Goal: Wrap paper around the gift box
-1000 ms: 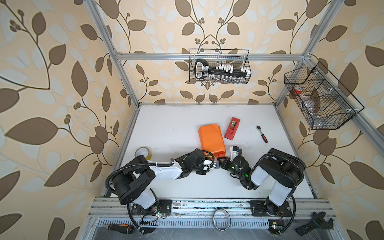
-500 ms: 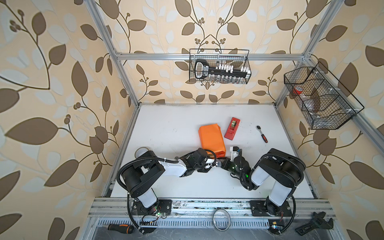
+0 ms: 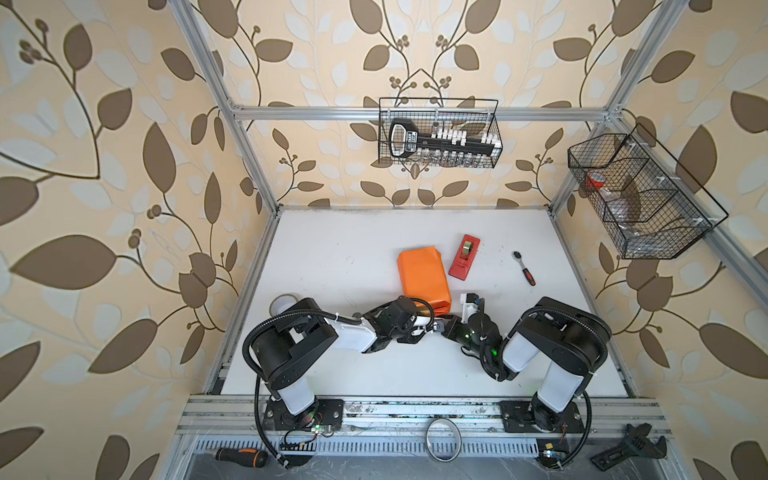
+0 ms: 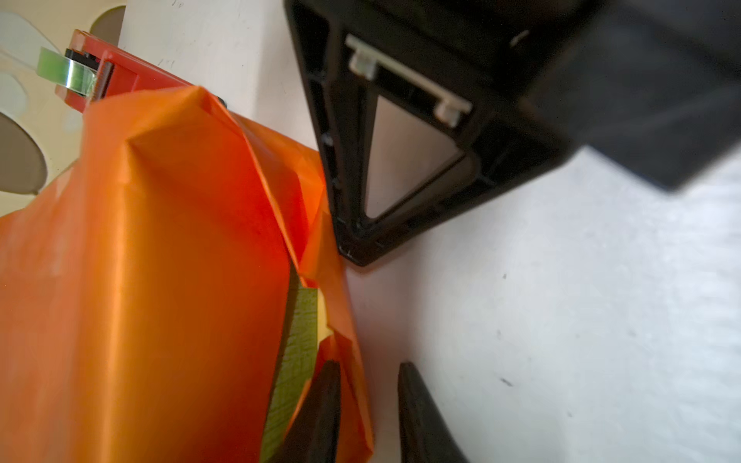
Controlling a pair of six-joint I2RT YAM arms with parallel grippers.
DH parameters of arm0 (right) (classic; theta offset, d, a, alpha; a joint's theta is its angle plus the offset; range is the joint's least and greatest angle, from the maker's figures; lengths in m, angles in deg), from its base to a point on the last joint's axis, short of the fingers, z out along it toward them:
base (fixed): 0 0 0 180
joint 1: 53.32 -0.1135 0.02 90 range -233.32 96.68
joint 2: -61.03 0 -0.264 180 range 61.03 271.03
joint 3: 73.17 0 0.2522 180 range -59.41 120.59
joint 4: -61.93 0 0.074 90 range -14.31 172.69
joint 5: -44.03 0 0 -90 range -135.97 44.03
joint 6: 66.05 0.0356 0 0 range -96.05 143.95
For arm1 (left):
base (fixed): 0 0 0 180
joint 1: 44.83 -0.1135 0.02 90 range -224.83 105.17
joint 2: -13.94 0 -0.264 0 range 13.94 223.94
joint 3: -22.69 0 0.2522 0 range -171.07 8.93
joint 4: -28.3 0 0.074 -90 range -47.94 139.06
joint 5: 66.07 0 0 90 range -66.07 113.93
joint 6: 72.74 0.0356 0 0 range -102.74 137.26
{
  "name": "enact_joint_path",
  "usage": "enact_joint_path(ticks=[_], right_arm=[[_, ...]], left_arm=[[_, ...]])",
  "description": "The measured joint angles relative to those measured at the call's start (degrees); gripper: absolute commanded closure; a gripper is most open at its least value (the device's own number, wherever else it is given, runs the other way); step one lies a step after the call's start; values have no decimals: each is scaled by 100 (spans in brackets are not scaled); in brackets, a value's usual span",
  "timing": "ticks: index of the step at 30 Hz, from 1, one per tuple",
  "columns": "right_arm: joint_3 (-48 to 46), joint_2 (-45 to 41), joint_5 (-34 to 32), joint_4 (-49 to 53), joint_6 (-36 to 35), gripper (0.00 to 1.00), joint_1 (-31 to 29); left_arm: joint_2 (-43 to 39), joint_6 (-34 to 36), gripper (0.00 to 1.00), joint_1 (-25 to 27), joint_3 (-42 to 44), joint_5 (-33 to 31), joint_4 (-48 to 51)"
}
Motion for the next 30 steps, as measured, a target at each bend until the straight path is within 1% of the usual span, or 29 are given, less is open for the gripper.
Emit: enact_joint_path(ticks=[4,12,15,18,21,23,27,29,30], right_arm=[[0,0,0,-2,-2,95,0],[-2,-13,2,15,-20,95,2],[-61,-101,20,96,-52,92,37],[-245,-376,70,271,-138,88,127],[-533,-942,184,645,-286,81,264],[-632,-1440,304,1093,-461,75,385],[-553,-2656,459,2339,-994,59,592],[-319,-3224,487,3095,-1314,52,658],[-197,-3379,514,3355,-1453,49,693]], left_arm=[[2,-61,79,0,-28,0,-125],[103,-120,93,0,-63,7,-203],[103,-155,100,0,-63,7,-208],[103,-197,100,0,-63,4,-219],[101,-240,100,0,-63,7,-221],[101,-262,100,0,-63,9,-221],[96,-280,100,0,-63,13,-216],[74,-282,100,0,-59,39,-197],[55,-284,100,0,-52,48,-190]])
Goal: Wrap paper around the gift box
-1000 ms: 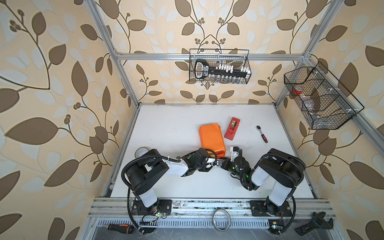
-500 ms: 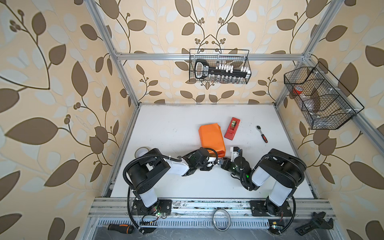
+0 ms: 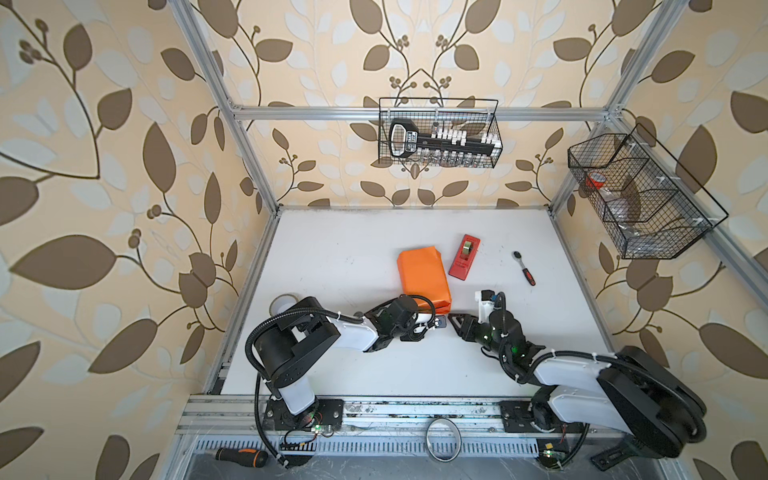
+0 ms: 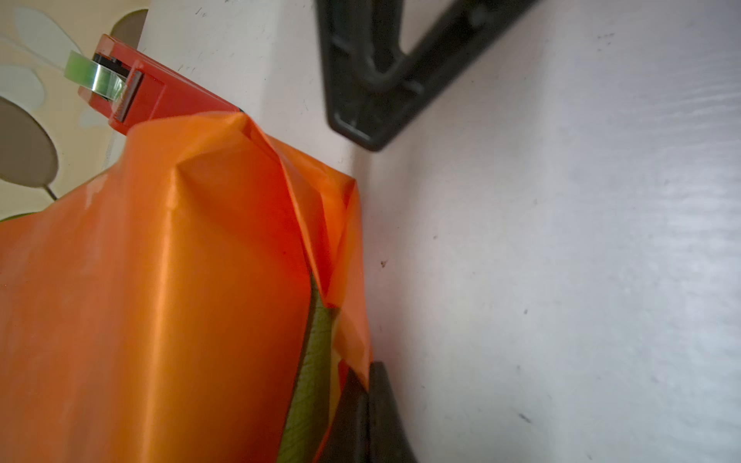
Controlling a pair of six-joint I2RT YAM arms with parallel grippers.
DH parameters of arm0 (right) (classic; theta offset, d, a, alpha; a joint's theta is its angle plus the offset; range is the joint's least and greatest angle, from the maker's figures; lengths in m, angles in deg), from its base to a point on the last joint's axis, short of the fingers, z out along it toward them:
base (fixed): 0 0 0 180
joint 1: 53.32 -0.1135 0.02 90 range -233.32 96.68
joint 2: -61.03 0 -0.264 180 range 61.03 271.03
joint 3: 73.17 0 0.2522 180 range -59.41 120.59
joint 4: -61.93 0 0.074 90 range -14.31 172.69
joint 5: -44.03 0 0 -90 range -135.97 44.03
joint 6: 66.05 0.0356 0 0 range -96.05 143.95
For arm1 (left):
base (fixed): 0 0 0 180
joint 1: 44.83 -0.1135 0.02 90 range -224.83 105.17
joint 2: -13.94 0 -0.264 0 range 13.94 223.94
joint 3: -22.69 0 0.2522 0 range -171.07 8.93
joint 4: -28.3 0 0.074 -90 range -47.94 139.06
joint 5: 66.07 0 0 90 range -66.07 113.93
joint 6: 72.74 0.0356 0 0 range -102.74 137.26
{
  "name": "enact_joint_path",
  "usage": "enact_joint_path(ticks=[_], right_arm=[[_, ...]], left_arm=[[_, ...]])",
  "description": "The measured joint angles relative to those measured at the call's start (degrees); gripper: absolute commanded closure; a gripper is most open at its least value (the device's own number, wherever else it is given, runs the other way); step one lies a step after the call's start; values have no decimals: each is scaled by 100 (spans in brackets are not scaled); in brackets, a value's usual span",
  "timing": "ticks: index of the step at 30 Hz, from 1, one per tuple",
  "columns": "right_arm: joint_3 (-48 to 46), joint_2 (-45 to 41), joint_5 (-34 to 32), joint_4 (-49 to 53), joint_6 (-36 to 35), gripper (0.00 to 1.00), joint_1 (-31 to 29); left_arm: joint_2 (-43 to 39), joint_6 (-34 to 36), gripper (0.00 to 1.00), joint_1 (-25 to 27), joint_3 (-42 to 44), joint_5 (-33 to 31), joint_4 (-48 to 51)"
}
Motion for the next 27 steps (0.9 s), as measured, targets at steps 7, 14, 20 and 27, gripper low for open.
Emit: enact_joint_path(ticks=[7,14,20,27], right_arm=[[1209,37,426,1346,-774,27,610],[2168,1049,758,1853,-1178,26,636],[2286,1517,839,1945,-1316,28,638],[2140,1510,868,1687,-1340,30,636]], left_arm=[[-326,-76,100,0,175,120,79],[-409,-83,100,-2,212,177,168],[-437,-192,100,-11,275,278,125],[-544,-494,100,-90,385,306,-24]])
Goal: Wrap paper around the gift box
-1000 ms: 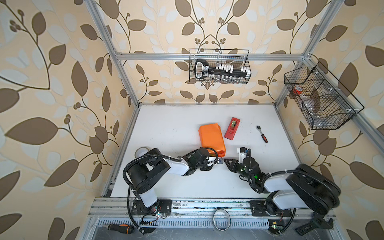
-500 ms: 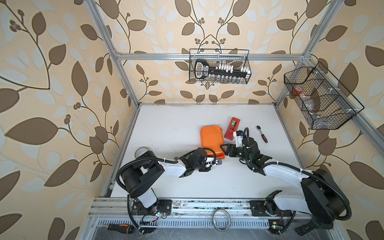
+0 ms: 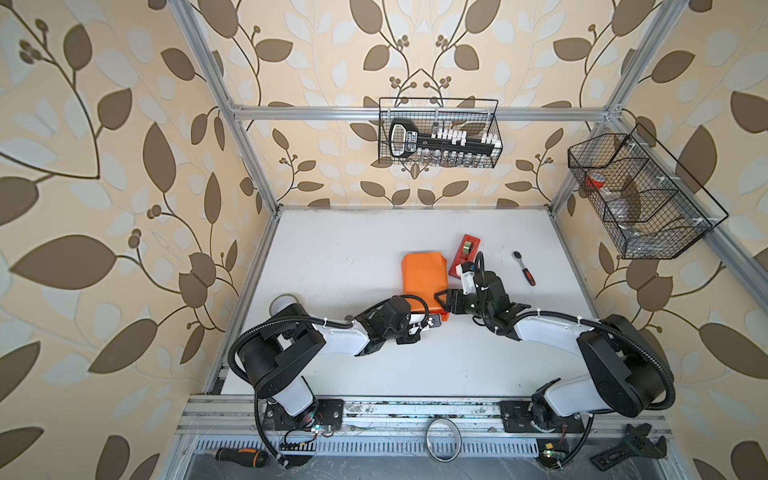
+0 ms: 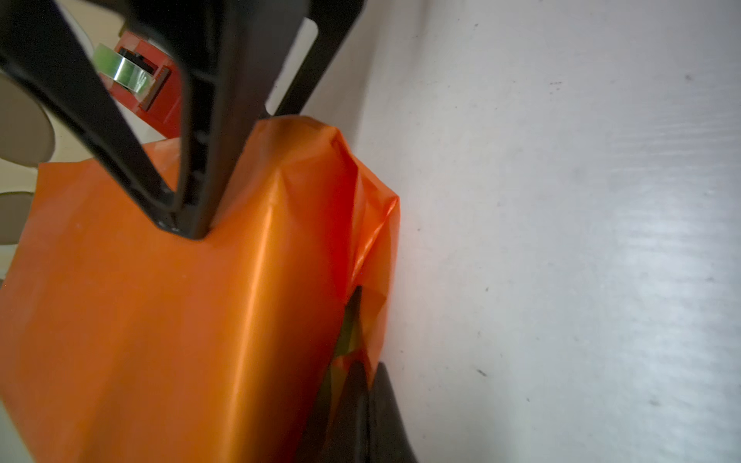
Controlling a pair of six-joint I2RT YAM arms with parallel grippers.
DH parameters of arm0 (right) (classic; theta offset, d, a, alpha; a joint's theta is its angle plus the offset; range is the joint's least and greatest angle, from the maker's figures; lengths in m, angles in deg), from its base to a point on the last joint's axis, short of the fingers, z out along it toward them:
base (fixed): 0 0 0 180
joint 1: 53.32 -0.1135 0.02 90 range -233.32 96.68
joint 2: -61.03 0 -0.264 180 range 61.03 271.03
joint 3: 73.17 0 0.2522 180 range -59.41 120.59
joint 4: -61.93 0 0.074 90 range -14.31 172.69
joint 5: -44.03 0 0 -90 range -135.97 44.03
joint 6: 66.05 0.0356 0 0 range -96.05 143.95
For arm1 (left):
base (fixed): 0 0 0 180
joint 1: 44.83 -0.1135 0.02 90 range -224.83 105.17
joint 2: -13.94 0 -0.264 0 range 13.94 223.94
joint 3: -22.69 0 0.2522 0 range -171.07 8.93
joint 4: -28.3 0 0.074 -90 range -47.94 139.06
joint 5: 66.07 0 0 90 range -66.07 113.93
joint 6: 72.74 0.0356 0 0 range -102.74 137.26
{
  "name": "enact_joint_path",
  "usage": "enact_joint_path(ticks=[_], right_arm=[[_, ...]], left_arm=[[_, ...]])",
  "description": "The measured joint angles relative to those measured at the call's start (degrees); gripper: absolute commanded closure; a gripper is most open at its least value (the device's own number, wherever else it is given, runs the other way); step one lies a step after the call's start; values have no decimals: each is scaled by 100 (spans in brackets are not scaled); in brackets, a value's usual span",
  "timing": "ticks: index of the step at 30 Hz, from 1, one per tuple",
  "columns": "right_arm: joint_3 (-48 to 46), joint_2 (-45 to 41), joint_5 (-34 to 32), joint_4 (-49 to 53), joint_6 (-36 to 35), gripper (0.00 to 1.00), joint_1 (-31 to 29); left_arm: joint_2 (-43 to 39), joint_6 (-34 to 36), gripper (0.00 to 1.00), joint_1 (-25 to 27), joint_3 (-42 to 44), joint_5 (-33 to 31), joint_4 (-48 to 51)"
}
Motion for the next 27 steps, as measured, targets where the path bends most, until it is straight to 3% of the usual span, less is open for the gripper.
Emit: enact_joint_path(ticks=[16,27], right_arm=[[-103,-96,2,-90,-247,30,0],[-306,-1082,-251,437,-769,17,-299]], left_arm=[[-20,-595,100,-188,-177,166,205],[-11,-911,100,-223,-367,407,363]])
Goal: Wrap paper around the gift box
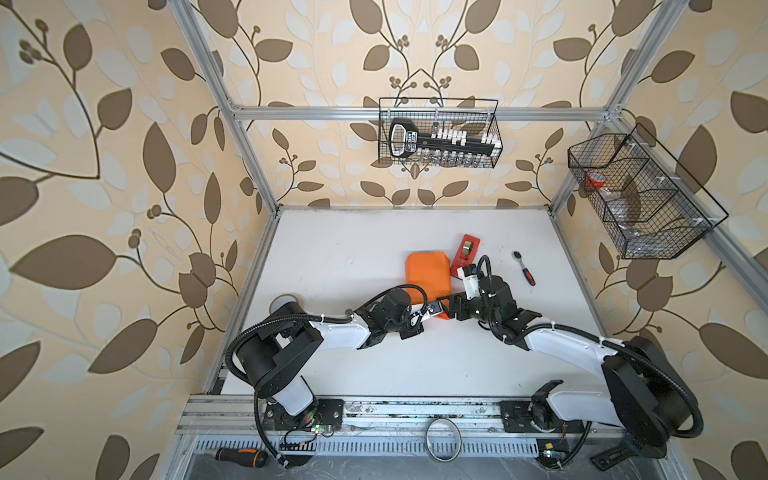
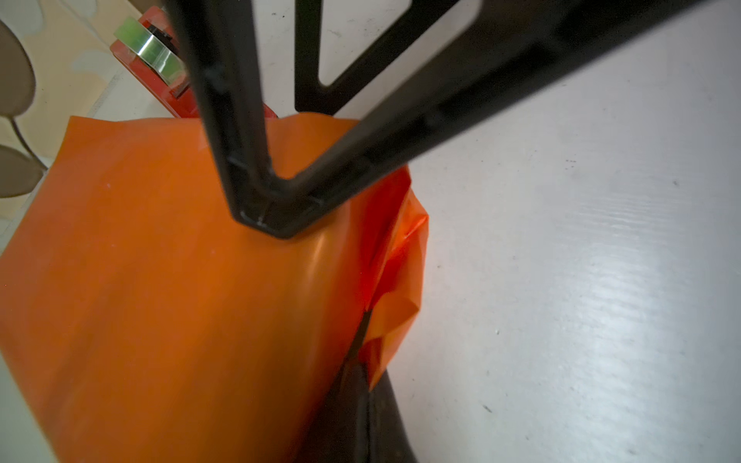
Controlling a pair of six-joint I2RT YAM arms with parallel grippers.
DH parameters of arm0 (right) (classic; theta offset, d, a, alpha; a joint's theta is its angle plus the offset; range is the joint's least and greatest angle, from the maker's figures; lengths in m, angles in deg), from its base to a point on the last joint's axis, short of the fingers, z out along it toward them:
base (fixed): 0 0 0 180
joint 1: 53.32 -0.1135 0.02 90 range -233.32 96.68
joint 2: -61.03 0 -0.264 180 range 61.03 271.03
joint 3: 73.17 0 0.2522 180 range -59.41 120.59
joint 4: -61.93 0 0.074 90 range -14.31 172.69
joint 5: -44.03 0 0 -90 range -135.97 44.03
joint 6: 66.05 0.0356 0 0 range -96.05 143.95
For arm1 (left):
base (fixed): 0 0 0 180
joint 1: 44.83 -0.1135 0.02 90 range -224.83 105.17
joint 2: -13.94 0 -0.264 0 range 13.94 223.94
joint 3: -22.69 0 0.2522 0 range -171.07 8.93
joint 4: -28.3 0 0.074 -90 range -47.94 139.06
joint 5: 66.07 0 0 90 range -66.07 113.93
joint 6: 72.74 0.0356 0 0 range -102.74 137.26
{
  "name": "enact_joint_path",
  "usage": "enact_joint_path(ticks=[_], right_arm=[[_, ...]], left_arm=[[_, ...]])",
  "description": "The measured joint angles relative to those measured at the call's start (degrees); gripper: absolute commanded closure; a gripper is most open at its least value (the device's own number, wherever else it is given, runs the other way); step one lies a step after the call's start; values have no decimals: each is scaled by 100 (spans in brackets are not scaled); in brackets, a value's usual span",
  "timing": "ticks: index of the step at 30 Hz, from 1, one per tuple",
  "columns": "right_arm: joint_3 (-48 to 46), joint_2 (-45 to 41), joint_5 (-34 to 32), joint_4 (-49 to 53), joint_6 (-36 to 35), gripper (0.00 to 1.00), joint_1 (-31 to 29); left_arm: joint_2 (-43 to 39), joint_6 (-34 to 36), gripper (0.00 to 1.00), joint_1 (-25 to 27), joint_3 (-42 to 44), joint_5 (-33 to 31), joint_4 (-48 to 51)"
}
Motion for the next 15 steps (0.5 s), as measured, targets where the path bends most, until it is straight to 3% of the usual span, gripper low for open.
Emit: enact_joint_path(ticks=[6,15], right_arm=[[-601,-404,-249,-157,-122,2,-286],[-1392,-382,-424,-920,-404,6,-723]], left_arm=[[2,-68,100,0,0,50,35],[15,-81,100,0,0,162,96]])
